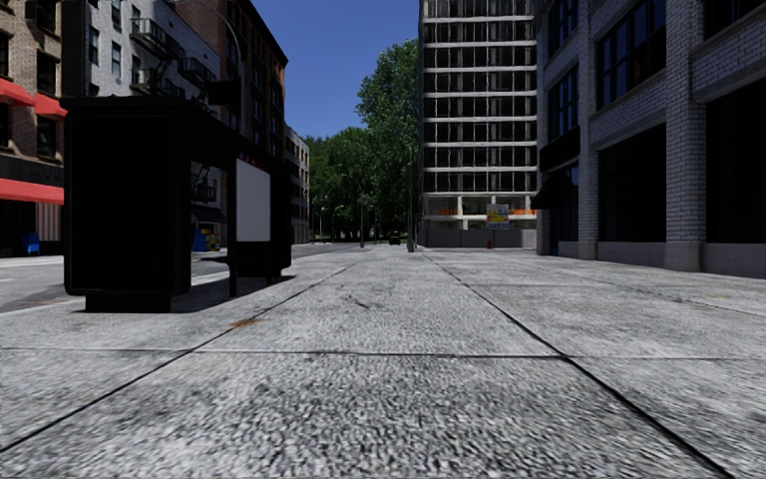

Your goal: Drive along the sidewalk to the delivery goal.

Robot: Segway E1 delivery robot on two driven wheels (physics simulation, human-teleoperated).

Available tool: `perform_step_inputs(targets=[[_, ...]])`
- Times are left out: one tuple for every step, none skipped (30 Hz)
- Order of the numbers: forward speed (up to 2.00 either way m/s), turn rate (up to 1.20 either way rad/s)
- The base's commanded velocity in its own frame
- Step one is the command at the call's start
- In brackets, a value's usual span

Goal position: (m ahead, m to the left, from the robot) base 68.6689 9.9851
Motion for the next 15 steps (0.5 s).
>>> perform_step_inputs(targets=[[2.0, 0.0], [2.0, 0.0], [2.0, 0.0], [2.0, 0.0], [2.0, 0.0], [2.0, 0.0], [2.0, 0.0], [2.0, 0.0], [2.0, 0.0], [2.0, 0.0], [2.0, 0.0], [2.0, 0.0], [2.0, 0.0], [2.0, 0.0], [2.0, 0.0]])
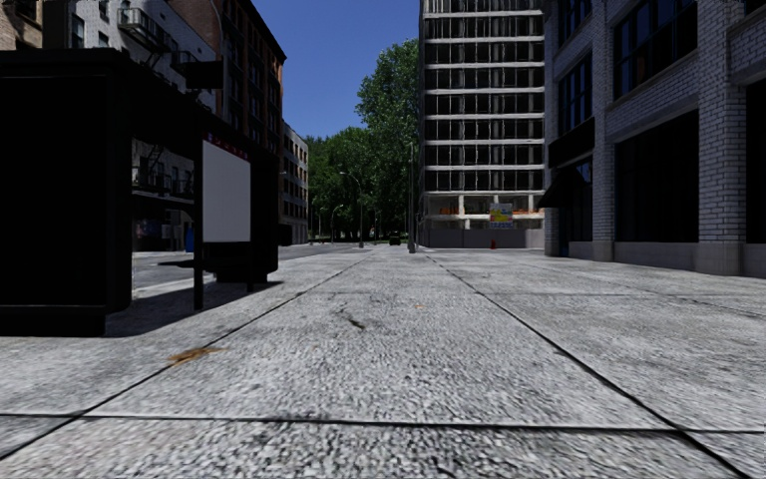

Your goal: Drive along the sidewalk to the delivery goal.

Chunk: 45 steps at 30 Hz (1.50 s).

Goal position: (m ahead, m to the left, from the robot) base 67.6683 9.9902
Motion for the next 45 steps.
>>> perform_step_inputs(targets=[[2.0, 0.0], [2.0, 0.0], [2.0, 0.0], [2.0, 0.0], [2.0, 0.0], [2.0, 0.0], [2.0, 0.0], [2.0, 0.0], [2.0, 0.0], [2.0, 0.0], [2.0, 0.0], [2.0, 0.0], [2.0, 0.0], [2.0, 0.03], [2.0, 0.23], [2.0, 0.23], [2.0, 0.29], [2.0, 0.3], [2.0, 0.3], [2.0, 0.0], [2.0, 0.0], [2.0, 0.0], [2.0, 0.0], [2.0, 0.0], [2.0, 0.0], [2.0, 0.0], [2.0, 0.0], [2.0, 0.0], [2.0, 0.0], [2.0, 0.0], [2.0, 0.0], [2.0, 0.0], [2.0, 0.0], [2.0, 0.0], [2.0, 0.0], [2.0, 0.0], [2.0, 0.0], [2.0, 0.0], [2.0, 0.0], [2.0, 0.0], [2.0, 0.0], [2.0, 0.0], [2.0, 0.0], [2.0, 0.0], [2.0, 0.06]])
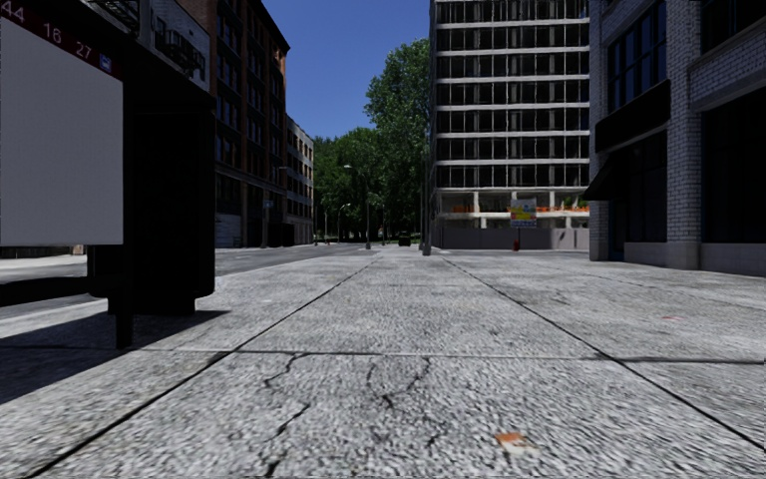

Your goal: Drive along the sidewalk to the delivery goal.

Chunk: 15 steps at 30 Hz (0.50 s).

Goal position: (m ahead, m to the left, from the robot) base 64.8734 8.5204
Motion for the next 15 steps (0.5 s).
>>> perform_step_inputs(targets=[[2.0, 0.12], [2.0, 0.12], [2.0, 0.15], [2.0, 0.15], [2.0, 0.15], [2.0, 0.15], [2.0, 0.04], [2.0, 0.0], [2.0, 0.0], [2.0, 0.0], [2.0, 0.0], [2.0, 0.0], [2.0, 0.0], [2.0, 0.0], [2.0, 0.0]])
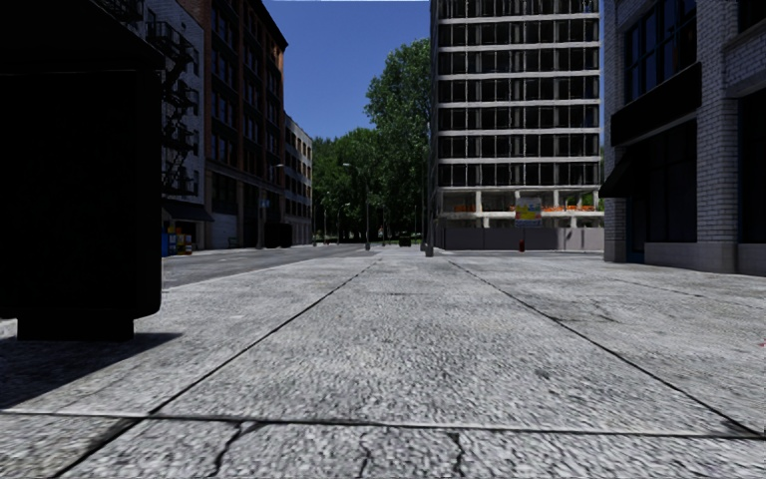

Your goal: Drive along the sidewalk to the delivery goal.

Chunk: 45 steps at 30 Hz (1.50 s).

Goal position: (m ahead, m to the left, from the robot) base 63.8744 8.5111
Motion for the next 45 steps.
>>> perform_step_inputs(targets=[[2.0, 0.0], [2.0, 0.0], [2.0, 0.0], [2.0, 0.0], [2.0, 0.0], [2.0, 0.0], [2.0, 0.0], [2.0, 0.0], [2.0, 0.0], [2.0, 0.0], [2.0, 0.0], [2.0, 0.0], [2.0, 0.0], [2.0, 0.0], [2.0, 0.0], [2.0, -0.05], [2.0, -0.05], [2.0, -0.2], [2.0, -0.25], [2.0, -0.25], [2.0, -0.27], [2.0, -0.27], [2.0, -0.27], [2.0, -0.27], [2.0, -0.28], [2.0, -0.28], [2.0, -0.28], [2.0, -0.28], [2.0, -0.28], [2.0, -0.28], [2.0, -0.28], [2.0, -0.28], [2.0, -0.28], [2.0, -0.28], [2.0, -0.28], [2.0, -0.28], [2.0, -0.28], [2.0, -0.28], [2.0, -0.28], [2.0, -0.14], [2.0, 0.0], [2.0, 0.0], [2.0, 0.0], [2.0, 0.0], [2.0, 0.0]])
